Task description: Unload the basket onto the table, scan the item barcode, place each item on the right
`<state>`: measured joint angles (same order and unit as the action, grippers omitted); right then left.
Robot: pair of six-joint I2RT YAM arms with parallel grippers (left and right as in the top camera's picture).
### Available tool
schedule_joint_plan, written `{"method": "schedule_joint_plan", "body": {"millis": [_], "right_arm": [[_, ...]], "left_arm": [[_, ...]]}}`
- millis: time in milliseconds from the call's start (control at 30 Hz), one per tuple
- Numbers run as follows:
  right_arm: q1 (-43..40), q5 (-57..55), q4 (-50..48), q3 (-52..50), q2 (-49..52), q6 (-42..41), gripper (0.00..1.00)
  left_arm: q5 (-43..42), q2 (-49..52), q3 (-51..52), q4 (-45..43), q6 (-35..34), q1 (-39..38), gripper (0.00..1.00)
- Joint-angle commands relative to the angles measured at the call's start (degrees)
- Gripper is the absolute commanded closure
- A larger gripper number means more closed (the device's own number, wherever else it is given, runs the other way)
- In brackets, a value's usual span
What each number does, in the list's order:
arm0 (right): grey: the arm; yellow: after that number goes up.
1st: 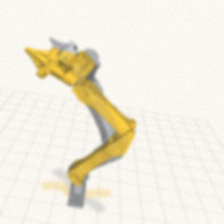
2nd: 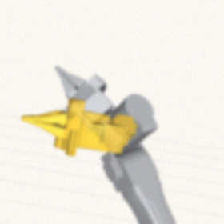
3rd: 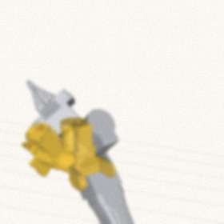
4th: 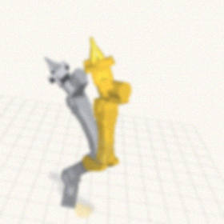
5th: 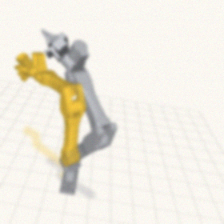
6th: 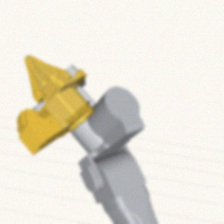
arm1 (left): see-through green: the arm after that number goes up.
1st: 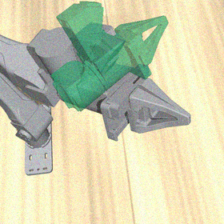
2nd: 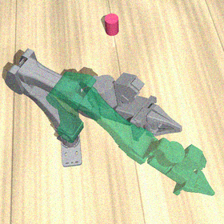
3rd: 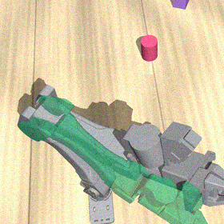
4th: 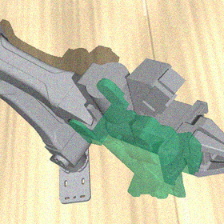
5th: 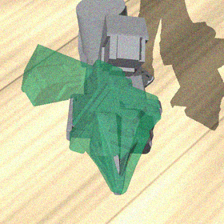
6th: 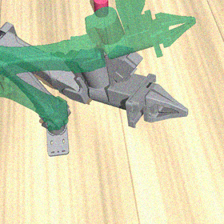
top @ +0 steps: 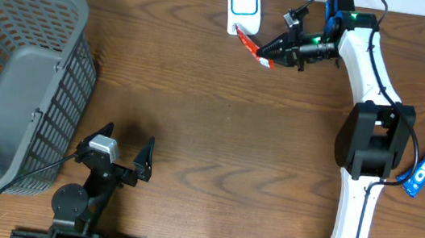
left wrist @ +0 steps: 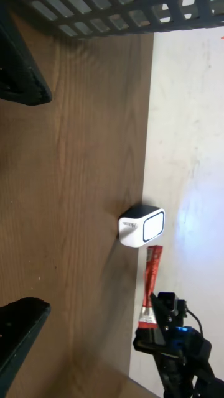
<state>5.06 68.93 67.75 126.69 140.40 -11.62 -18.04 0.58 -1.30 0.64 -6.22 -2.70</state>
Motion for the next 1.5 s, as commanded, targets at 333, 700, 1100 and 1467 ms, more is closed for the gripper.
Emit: {"method": "schedule_joint_plan", "body": {"millis": [333,700,1100,1467], "right_arm": [[1.1,-30.6,-28.0,0.0,-1.0,-11.1,0.99],[8.4,-43.1,-37.3,0.0,-0.6,-10.6,0.99],[8.0,-51.4,-22.8,0.1,-0.7,23.3,0.01],[3.7,-47.5,-15.3,-1.0,-0.4,47.4,0.03]], "left_arm": [[-0.5,-0.3,1.0,1.9,-0.5,-0.1,0.02],[-0.5,-0.3,1.0,1.9,-0.5,-0.1,0.02],[-0.5,-0.3,1.0,1.9,-0.5,-0.1,0.02],[-0.5,-0.3,1.0,1.9,-0.5,-0.1,0.02]]}}
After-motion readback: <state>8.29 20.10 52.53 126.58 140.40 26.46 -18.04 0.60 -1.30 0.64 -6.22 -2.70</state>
